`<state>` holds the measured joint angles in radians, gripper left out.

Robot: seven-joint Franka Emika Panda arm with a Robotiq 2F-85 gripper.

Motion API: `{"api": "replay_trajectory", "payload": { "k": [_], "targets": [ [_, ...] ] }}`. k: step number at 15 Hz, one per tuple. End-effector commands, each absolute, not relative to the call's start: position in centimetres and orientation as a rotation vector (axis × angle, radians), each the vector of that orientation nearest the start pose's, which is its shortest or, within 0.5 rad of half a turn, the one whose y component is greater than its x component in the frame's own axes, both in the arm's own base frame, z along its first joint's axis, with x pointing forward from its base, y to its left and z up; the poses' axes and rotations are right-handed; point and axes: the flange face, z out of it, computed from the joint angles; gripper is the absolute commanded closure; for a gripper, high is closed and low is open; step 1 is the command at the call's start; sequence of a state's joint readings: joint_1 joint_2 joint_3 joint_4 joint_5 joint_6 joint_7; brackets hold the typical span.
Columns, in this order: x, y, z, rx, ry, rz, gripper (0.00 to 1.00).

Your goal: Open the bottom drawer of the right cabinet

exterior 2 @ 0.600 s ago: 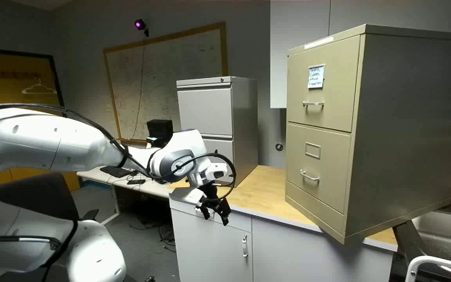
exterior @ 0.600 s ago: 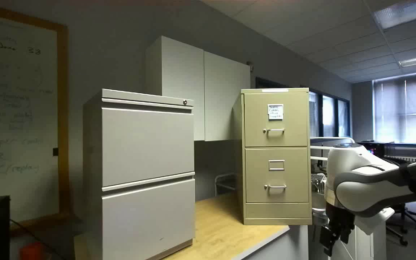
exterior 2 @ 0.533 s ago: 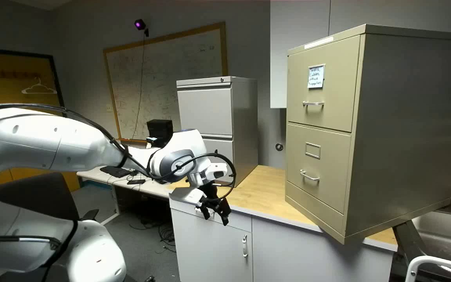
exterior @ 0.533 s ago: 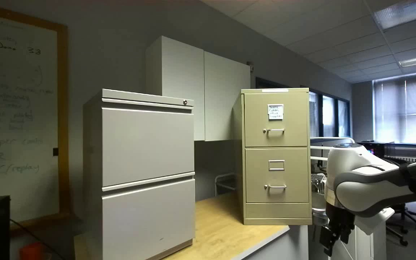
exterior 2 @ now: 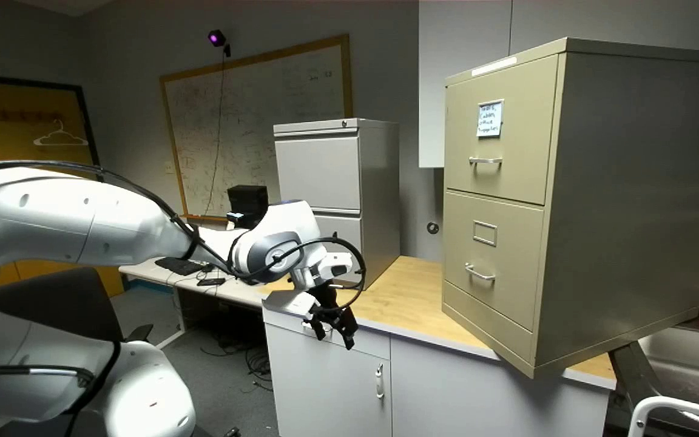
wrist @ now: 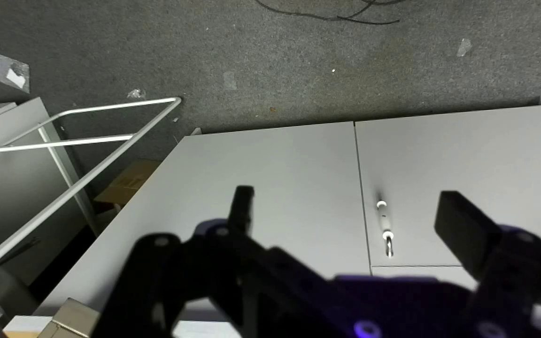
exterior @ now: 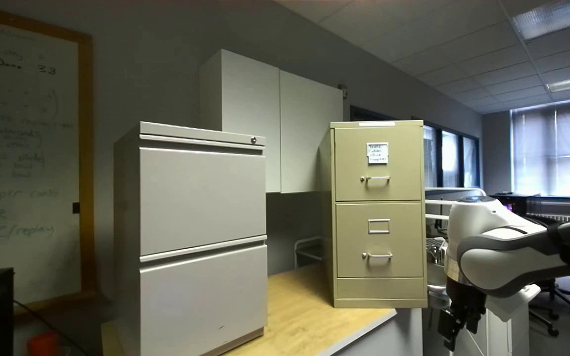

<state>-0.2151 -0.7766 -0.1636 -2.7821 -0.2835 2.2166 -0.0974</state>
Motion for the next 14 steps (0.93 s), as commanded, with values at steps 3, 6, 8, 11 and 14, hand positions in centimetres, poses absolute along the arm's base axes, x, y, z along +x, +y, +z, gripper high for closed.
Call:
{"api": "replay_trajectory", "payload": {
  "k": [3,6,8,11,14],
  "targets": [
    [30.52,-12.79,44.12,-3.295,0.164,-0.294,0.0],
    [30.52,-12.79,44.13,-3.295,0.164,-0.294,0.0],
    [30.53,-12.83,44.05,-3.296,0.167,-0.29,0.0],
    [30.7,-12.71,44.05,-3.306,0.169,-0.294,0.0],
    [31.4,-12.24,44.68,-3.324,0.154,-0.324,0.0]
  ]
}}
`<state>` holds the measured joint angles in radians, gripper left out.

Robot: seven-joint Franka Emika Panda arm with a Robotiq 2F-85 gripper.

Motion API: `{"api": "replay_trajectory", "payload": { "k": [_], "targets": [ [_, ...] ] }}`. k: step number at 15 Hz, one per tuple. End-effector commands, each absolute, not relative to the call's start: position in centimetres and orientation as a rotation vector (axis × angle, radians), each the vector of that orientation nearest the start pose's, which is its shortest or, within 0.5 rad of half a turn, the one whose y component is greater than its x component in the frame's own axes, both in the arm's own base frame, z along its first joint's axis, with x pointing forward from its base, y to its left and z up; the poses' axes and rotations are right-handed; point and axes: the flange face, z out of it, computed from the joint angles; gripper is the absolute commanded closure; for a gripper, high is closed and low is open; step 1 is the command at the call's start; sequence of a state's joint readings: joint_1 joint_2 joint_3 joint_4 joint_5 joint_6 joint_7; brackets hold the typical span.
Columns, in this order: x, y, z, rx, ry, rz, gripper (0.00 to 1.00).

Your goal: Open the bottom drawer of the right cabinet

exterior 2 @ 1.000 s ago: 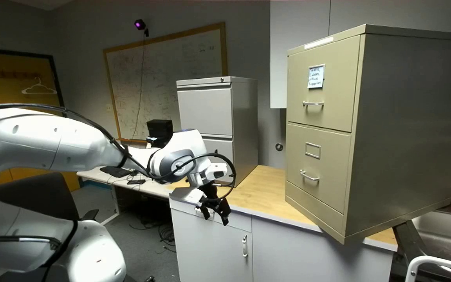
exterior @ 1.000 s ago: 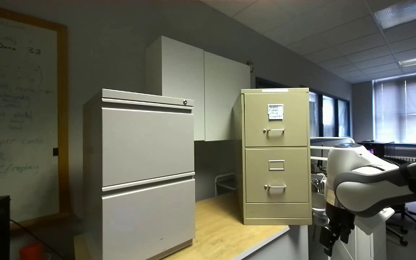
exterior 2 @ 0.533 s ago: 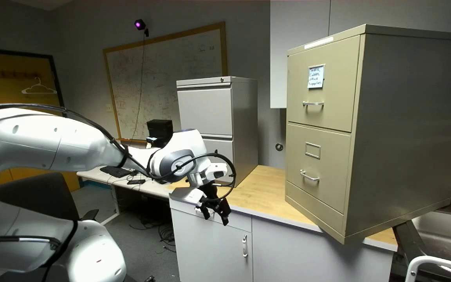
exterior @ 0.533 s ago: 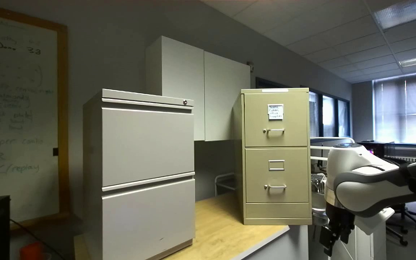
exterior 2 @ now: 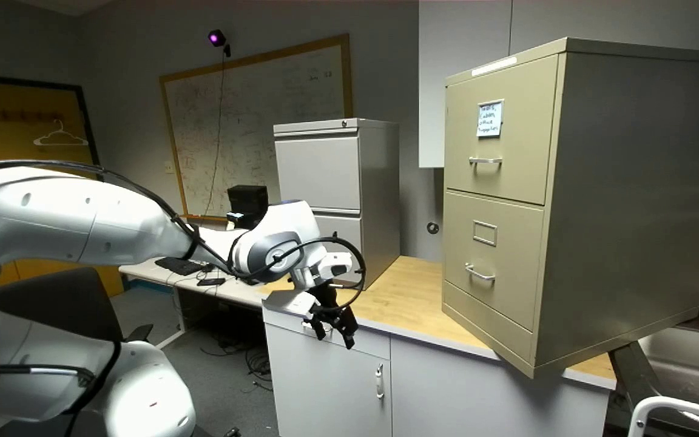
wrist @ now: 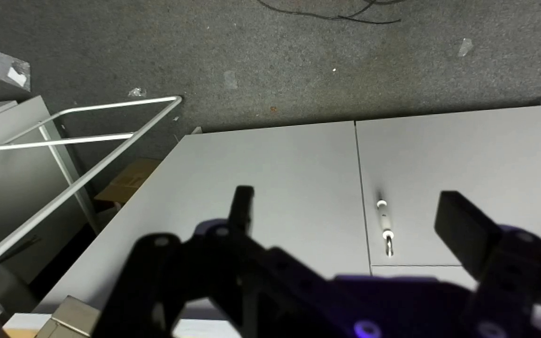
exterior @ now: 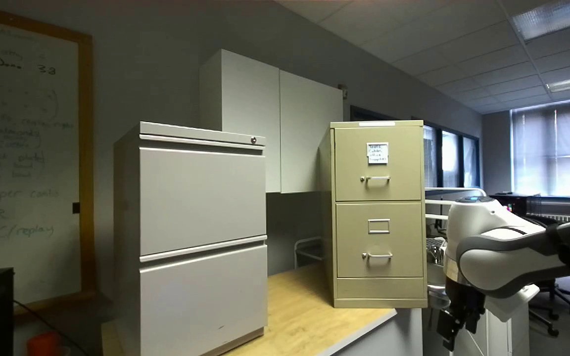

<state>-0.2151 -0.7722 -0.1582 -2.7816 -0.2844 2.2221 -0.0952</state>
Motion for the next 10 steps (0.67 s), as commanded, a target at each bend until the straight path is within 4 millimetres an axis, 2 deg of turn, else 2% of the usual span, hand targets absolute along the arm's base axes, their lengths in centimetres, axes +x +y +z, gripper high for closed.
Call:
{"api": "replay_trajectory", "payload": {
  "k": [1,5,10],
  "targets": [
    [31.7,-12.0,45.0,-3.334,0.141,-0.341,0.0],
    [33.4,-10.3,46.7,-3.379,0.078,-0.411,0.0],
    [36.0,-8.1,48.7,-3.505,-0.095,-0.49,0.0]
  ]
}}
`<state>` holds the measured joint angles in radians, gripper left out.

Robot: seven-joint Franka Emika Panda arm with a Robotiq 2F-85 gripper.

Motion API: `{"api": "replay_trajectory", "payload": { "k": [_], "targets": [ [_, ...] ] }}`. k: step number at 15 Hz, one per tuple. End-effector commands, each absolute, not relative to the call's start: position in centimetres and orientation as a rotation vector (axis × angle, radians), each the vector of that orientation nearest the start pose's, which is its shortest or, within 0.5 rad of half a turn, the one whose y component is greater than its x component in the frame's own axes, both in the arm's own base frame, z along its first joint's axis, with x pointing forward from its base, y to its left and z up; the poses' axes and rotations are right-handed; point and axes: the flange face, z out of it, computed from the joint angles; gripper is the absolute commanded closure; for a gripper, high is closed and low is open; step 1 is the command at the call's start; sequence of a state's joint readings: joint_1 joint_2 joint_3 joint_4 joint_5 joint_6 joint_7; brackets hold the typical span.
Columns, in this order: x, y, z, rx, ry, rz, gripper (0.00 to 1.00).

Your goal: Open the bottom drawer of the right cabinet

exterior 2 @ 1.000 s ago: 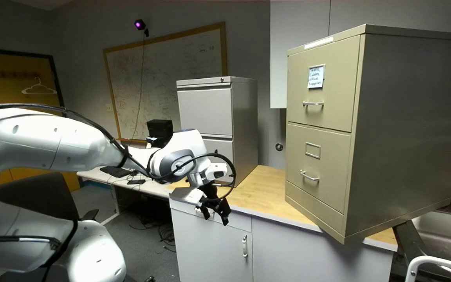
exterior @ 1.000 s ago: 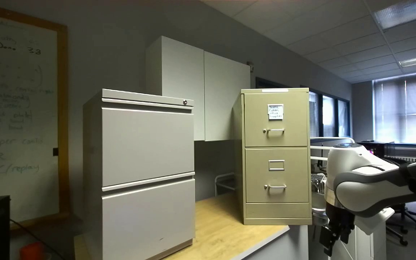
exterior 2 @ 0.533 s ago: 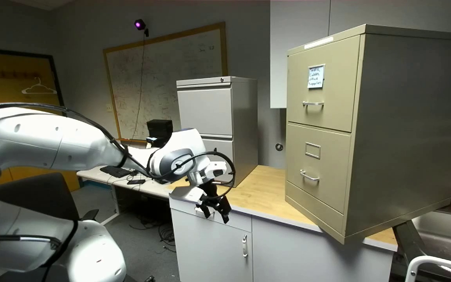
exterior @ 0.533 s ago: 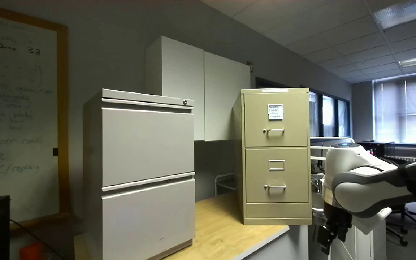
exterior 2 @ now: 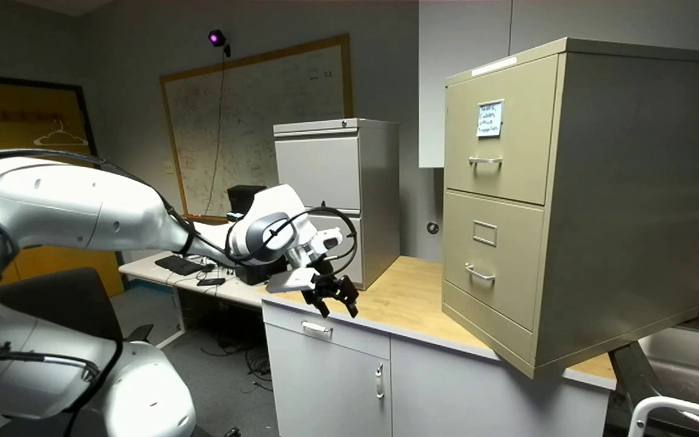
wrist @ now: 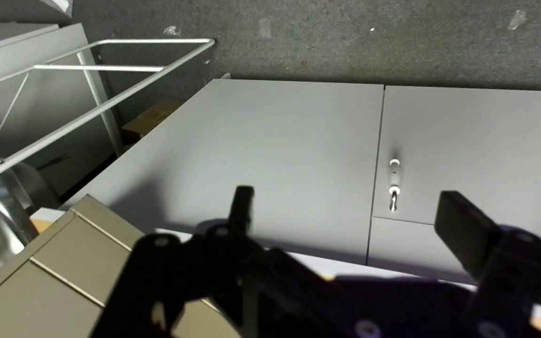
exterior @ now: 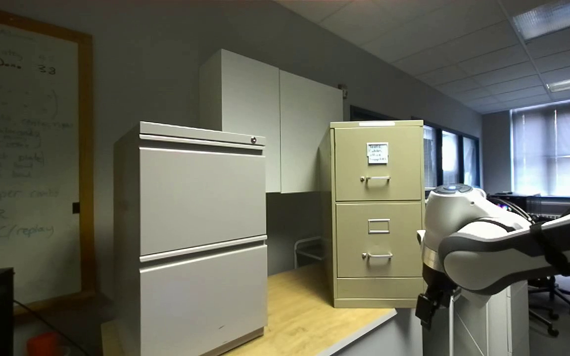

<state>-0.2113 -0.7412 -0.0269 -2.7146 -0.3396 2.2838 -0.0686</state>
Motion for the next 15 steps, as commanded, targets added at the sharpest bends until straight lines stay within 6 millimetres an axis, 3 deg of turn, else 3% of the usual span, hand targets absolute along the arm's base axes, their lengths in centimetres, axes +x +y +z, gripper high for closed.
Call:
{"api": "replay_trajectory", "payload": {
  "k": [1,8,11,15],
  "targets": [
    [36.8,-7.7,49.3,-3.537,-0.14,-0.497,0.0],
    [43.4,-6.2,53.0,-3.712,-0.467,-0.538,0.0],
    [47.6,-7.2,53.5,-3.755,-0.593,-0.519,0.0],
    [53.6,-9.2,52.5,-3.773,-0.769,-0.461,0.0]
  ]
}}
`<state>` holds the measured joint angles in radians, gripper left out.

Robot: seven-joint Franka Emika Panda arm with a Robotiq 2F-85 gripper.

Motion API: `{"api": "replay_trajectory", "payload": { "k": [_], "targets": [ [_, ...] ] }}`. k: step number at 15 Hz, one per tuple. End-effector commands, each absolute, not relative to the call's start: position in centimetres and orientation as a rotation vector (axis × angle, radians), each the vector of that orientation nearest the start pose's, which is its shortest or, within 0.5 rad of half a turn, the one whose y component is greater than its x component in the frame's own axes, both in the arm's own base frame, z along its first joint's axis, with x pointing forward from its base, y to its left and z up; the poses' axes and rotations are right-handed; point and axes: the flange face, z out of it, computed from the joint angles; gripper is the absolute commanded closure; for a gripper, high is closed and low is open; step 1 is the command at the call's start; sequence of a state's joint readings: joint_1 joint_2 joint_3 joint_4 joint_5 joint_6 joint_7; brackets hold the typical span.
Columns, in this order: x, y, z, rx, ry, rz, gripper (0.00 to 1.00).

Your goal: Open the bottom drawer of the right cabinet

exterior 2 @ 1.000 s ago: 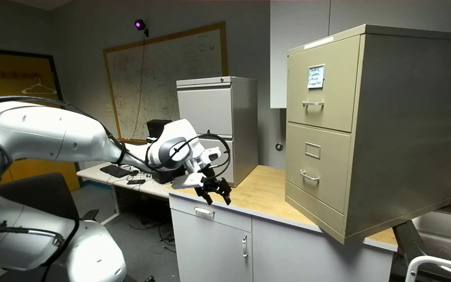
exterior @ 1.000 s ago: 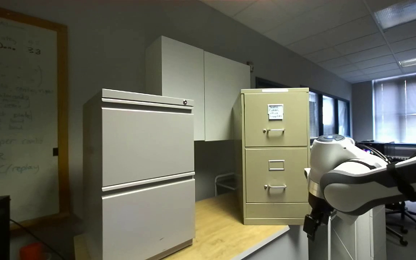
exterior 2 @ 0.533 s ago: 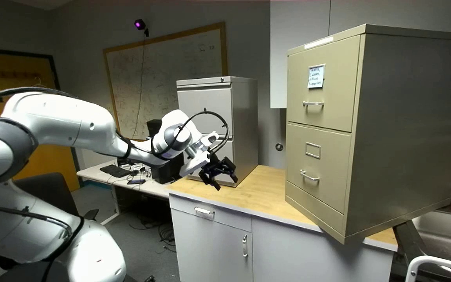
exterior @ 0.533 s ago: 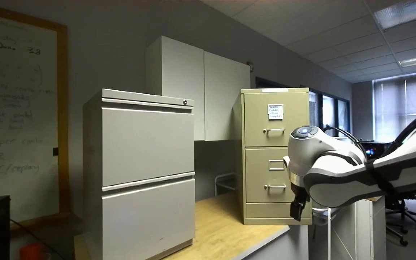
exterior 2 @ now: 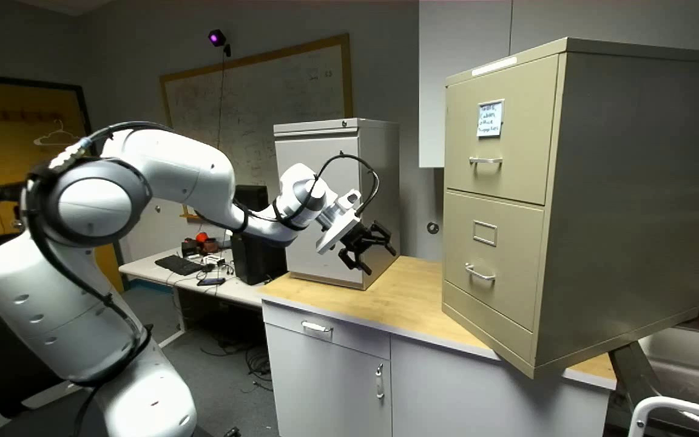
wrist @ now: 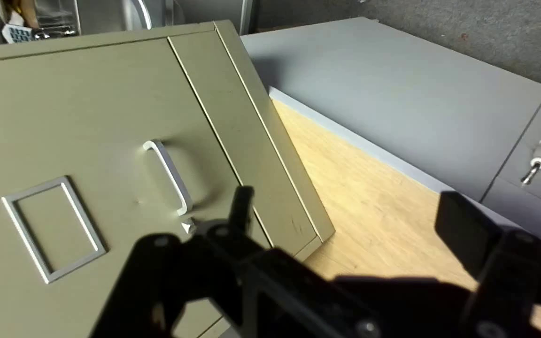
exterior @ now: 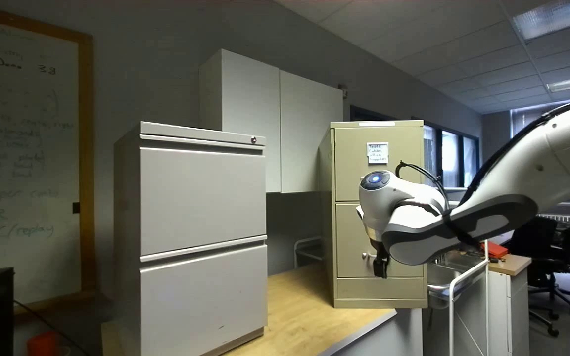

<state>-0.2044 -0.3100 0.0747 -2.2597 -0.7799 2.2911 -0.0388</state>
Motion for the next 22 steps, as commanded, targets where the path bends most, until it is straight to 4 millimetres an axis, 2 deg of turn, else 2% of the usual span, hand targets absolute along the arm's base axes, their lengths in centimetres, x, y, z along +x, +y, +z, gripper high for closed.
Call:
{"api": "replay_trajectory", "payload": {
  "k": [1,5,8,12,16,22],
  "targets": [
    [54.9,-9.7,52.1,2.33,0.5,0.271,0.0],
    [59.7,-12.0,51.0,2.297,0.566,0.221,0.0],
    [62.5,-14.0,51.5,2.266,0.577,0.21,0.0],
    [65.1,-17.6,52.7,2.235,0.555,0.211,0.0],
    [66.4,-21.1,52.5,2.221,0.536,0.176,0.0],
    [66.9,-25.3,49.6,2.243,0.517,0.102,0.0]
  ]
}}
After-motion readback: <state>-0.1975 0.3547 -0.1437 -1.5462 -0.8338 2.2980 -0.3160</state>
